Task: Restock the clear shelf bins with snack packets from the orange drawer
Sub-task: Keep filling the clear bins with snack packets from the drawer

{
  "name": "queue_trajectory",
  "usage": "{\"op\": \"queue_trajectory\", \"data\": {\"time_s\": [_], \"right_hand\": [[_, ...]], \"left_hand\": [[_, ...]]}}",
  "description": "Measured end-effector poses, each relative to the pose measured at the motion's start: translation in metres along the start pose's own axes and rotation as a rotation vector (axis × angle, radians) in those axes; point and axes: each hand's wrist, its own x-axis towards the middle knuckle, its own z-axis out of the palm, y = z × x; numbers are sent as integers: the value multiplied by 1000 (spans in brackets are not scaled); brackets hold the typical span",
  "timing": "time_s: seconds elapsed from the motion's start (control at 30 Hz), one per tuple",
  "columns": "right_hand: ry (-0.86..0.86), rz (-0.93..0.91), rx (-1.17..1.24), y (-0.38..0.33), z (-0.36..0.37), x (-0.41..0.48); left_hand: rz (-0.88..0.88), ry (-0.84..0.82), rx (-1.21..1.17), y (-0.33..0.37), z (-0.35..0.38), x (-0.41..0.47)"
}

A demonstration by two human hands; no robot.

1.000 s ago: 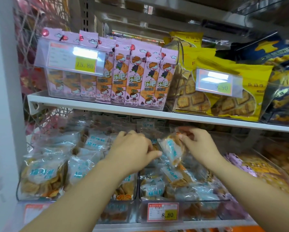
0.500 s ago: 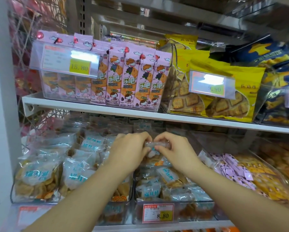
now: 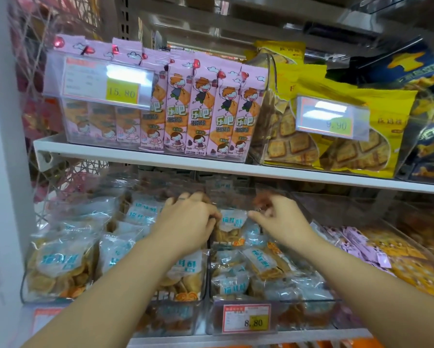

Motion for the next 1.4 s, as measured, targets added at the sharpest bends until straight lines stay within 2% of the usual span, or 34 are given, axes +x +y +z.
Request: {"op": "queue_trajectory", "data": {"time_s": [0.07, 0.2, 0.27, 0.37, 0.43, 0.53, 0.6, 0.67, 0.73, 0.83, 0.93, 1.1, 1.17, 1.23, 1.33, 1.4], "right_hand": [[-77, -38, -8, 5, -12, -12], [-515, -29, -288, 13, -23, -29], [-667, -49, -341, 11, -22, -30], [-794, -25, -358, 8, -19, -24], [-815, -12, -371, 5, -17, -20], [-726, -24, -337, 2, -22, -20], [-559, -49, -281, 3, -30, -19], [-348, -7, -18, 4, -34, -16], [-247, 131, 303, -1, -23, -17], [-216, 265, 338, -6, 18, -23], [-183, 309, 327, -4, 50, -29], [-166, 331, 366, -4, 47, -30], [-215, 328, 310, -8, 34, -30], [-171, 268, 116, -6, 12, -31], [36, 108, -380, 6, -32, -39], [6, 127, -660, 22, -52, -43]], "left_hand": [[20, -41, 23, 0, 3, 0], [38, -89, 108, 5, 6, 2], [34, -92, 109, 6, 6, 3], [22, -100, 102, 7, 4, 3], [13, -95, 91, 7, 3, 2], [5, -87, 78, 7, 2, 1], [2, -70, 66, 6, 0, 1], [-2, -30, 45, 5, -2, 2], [-6, 18, 51, 6, -4, 4], [-33, 73, 80, 8, -5, 3], [-108, 150, 73, 8, -6, 2], [-66, 128, 60, 7, -3, 2], [-41, 99, 69, 8, 0, 2], [-28, 87, 69, 9, 1, 2], [-26, 95, 64, 7, -1, 3], [-29, 93, 69, 7, -1, 3]]}}
